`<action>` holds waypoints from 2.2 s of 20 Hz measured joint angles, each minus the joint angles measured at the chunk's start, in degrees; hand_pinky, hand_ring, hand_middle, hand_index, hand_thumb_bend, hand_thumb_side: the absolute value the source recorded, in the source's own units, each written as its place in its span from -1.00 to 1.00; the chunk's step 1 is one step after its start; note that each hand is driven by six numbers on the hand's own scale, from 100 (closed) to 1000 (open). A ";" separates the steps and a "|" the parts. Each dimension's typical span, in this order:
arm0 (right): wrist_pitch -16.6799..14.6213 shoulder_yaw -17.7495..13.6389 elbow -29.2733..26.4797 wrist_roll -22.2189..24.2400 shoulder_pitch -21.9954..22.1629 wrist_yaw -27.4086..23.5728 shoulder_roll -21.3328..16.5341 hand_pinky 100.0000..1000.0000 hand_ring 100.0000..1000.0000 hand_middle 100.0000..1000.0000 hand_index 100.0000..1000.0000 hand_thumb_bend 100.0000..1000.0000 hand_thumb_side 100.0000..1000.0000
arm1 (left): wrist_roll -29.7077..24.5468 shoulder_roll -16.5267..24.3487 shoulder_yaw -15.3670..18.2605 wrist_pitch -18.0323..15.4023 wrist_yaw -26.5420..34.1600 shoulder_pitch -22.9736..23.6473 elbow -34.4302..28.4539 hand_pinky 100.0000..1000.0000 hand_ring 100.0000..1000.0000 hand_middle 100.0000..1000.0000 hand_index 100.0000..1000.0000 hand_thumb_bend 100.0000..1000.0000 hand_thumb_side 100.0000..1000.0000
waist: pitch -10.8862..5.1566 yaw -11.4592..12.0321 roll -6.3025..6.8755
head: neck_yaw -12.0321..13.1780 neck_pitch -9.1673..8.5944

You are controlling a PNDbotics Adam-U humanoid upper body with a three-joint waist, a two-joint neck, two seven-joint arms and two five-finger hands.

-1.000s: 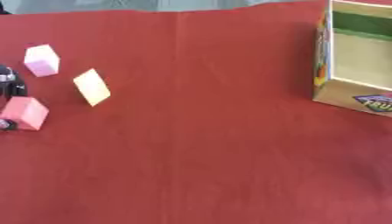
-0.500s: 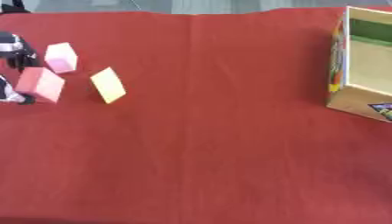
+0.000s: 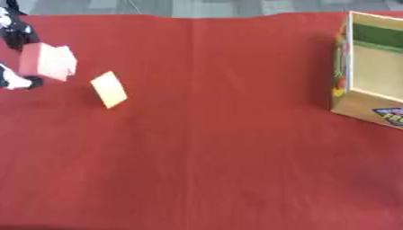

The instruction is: Pick up the objects with one hand, pass them to the other hand, and then place them into the box on the other side of the table.

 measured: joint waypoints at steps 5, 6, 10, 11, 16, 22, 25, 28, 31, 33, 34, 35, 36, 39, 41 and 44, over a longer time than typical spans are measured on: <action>-3.44 2.08 0.00 1.90 -2.38 1.16 -3.47 0.83 1.00 0.71 0.89 -1.00 -0.22 | 3.78 -4.06 -0.42 3.31 1.38 0.64 -0.27 0.20 0.00 -0.31 -0.13 -0.94 -1.00 | -0.20 -0.11 -0.26 | -0.87 -0.21; -4.19 2.62 0.00 2.27 -2.91 1.49 -4.35 0.82 1.00 0.72 0.89 -1.00 -0.32 | 4.52 -4.89 -0.49 3.61 1.32 0.71 -0.52 0.20 0.00 -0.30 -0.12 -0.44 -1.00 | -0.27 -0.11 -0.26 | -1.04 -0.21; -7.34 4.88 0.00 4.28 -4.83 2.83 -8.10 0.82 1.00 0.72 0.89 -1.00 -0.52 | 7.87 -7.97 -0.88 3.46 0.30 1.73 -3.25 0.19 0.00 -0.31 -0.12 -1.00 -1.00 | -0.34 -0.18 -0.57 | -1.49 -0.10; -8.23 5.35 0.00 4.87 -5.16 3.03 -9.05 0.81 1.00 0.72 0.88 -1.00 -0.68 | 8.52 -8.70 -1.04 3.33 0.30 2.08 -4.06 0.18 -0.01 -0.32 -0.12 -1.00 -1.00 | -0.34 -0.28 -0.68 | -1.55 -0.01; -12.22 7.91 0.00 7.58 -7.96 4.59 -14.03 0.80 1.00 0.72 0.87 -1.00 -0.98 | 11.19 -12.82 -1.68 3.24 1.22 3.03 -7.11 0.17 -0.02 -0.33 -0.13 -1.00 -1.00 | -0.70 -0.48 -1.24 | -2.26 0.42; -13.16 12.61 0.00 10.67 -13.32 11.37 -16.23 0.81 1.00 0.76 0.88 -1.00 -1.00 | 12.79 -18.86 -2.41 3.87 0.72 3.03 -6.29 0.16 -0.03 -0.35 -0.13 -1.00 -1.00 | -1.04 -0.52 -1.86 | -3.55 0.74; -13.16 15.41 0.00 12.09 -16.22 16.20 -16.55 0.81 1.00 0.78 0.89 -1.00 -1.00 | 13.88 -21.88 -2.77 3.86 -1.38 3.04 -4.90 0.15 -0.04 -0.36 -0.13 -1.00 -1.00 | -1.04 -0.50 -2.12 | -4.28 1.12; -12.81 18.30 0.00 13.51 -19.26 20.22 -16.55 0.81 1.00 0.78 0.89 -1.00 -1.00 | 15.19 -24.95 -2.90 3.66 -3.41 3.04 -4.15 0.14 -0.04 -0.36 -0.13 -1.00 -1.00 | -1.05 -0.28 -2.28 | -5.21 1.25; -12.17 20.63 -0.01 14.89 -21.79 22.72 -16.55 0.81 1.00 0.80 0.90 -1.00 -1.00 | 16.13 -27.45 -3.13 3.29 -5.13 3.04 -4.03 0.14 -0.05 -0.36 -0.13 -1.00 -1.00 | -1.05 0.03 -2.35 | -5.90 1.64; -11.78 21.90 -0.01 15.74 -23.21 23.84 -16.55 0.81 1.00 0.80 0.90 -1.00 -1.00 | 16.38 -28.69 -3.32 3.04 -5.56 3.05 -4.08 0.14 -0.05 -0.36 -0.13 -1.00 -1.00 | -1.05 0.12 -2.37 | -6.30 1.65; -11.59 22.47 -0.01 16.12 -23.83 24.30 -16.55 0.81 1.00 0.80 0.90 -1.00 -1.00 | 16.46 -29.23 -3.46 2.96 -5.64 3.05 -4.15 0.14 -0.05 -0.36 -0.13 -1.00 -1.00 | -1.06 0.24 -2.38 | -6.54 1.65; -11.41 23.03 -0.01 16.51 -24.45 24.70 -16.55 0.81 1.00 0.80 0.90 -1.00 -1.00 | 16.53 -29.74 -3.48 2.89 -5.65 3.05 -4.29 0.14 -0.05 -0.37 -0.13 -1.00 -1.00 | -1.06 0.41 -2.39 | -6.73 1.65; -11.24 23.57 -0.01 16.91 -25.04 25.07 -16.55 0.81 1.00 0.81 0.90 -1.00 -1.00 | 16.63 -30.14 -3.50 2.79 -5.65 3.05 -4.42 0.14 -0.05 -0.37 -0.13 -1.00 -1.00 | -1.06 0.51 -2.41 | -6.90 1.65; -10.75 25.15 -0.01 18.20 -26.58 26.27 -16.53 0.81 1.00 0.81 0.90 -1.00 -1.00 | 16.94 -31.35 -3.84 2.47 -5.64 3.02 -4.44 0.14 -0.05 -0.37 -0.13 -1.00 -1.00 | -1.06 0.79 -2.47 | -7.30 1.64; -10.31 26.12 -0.01 19.11 -27.69 27.17 -16.50 0.81 1.00 0.81 0.91 -1.00 -1.00 | 17.06 -32.18 -4.18 2.21 -5.70 2.89 -4.44 0.14 -0.05 -0.37 -0.13 -1.00 -1.00 | -1.06 0.95 -2.59 | -7.52 1.64; -9.35 27.60 -0.01 20.55 -29.71 28.35 -15.67 0.81 1.00 0.82 0.92 -1.00 -1.00 | 16.96 -33.73 -4.82 1.44 -6.44 2.13 -4.40 0.14 -0.05 -0.37 -0.13 -1.00 -1.00 | -1.05 1.56 -2.88 | -8.04 1.64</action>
